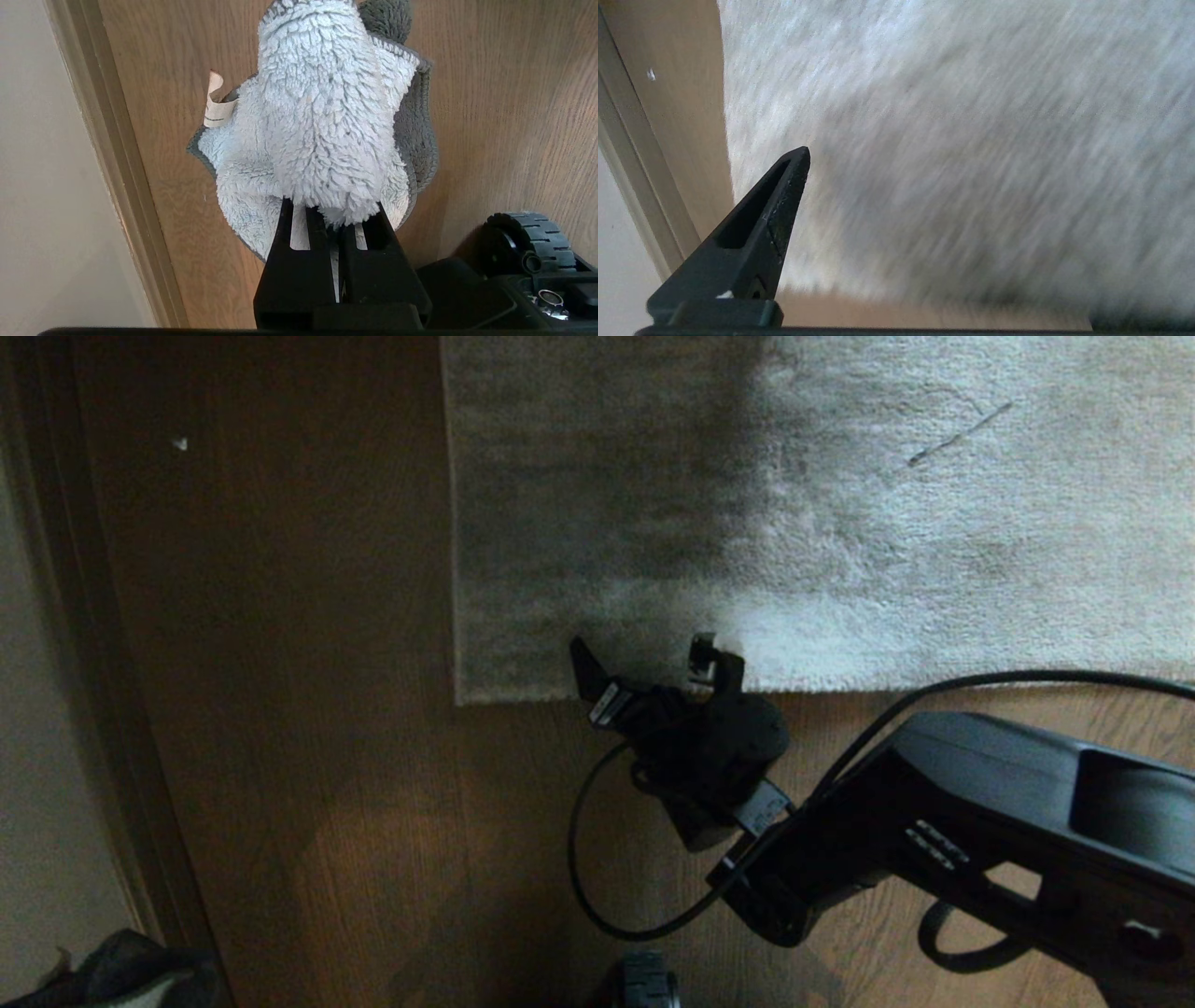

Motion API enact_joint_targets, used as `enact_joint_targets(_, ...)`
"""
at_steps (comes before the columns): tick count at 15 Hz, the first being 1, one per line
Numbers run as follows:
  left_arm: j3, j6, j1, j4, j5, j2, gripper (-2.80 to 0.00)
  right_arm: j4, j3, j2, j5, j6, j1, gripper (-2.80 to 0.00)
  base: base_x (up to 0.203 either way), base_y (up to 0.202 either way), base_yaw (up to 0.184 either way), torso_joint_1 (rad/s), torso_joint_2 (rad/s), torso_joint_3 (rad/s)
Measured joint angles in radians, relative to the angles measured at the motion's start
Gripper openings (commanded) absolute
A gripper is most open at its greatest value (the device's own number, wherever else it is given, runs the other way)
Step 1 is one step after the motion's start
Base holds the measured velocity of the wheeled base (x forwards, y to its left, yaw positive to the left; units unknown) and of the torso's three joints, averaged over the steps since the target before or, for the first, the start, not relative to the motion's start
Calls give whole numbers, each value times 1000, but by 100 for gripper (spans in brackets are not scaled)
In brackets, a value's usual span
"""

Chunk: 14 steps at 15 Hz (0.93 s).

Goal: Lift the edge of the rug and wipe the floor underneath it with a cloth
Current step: Lift up the carpet

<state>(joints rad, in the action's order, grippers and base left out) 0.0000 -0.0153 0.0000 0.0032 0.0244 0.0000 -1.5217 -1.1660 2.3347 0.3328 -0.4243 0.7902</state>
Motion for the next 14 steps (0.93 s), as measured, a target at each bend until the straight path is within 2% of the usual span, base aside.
enact_joint_targets(14, 0, 0, 0, 0, 0, 0, -280, 1, -28, -4, -14, 4, -22, 0, 0, 0, 0, 0, 0, 0)
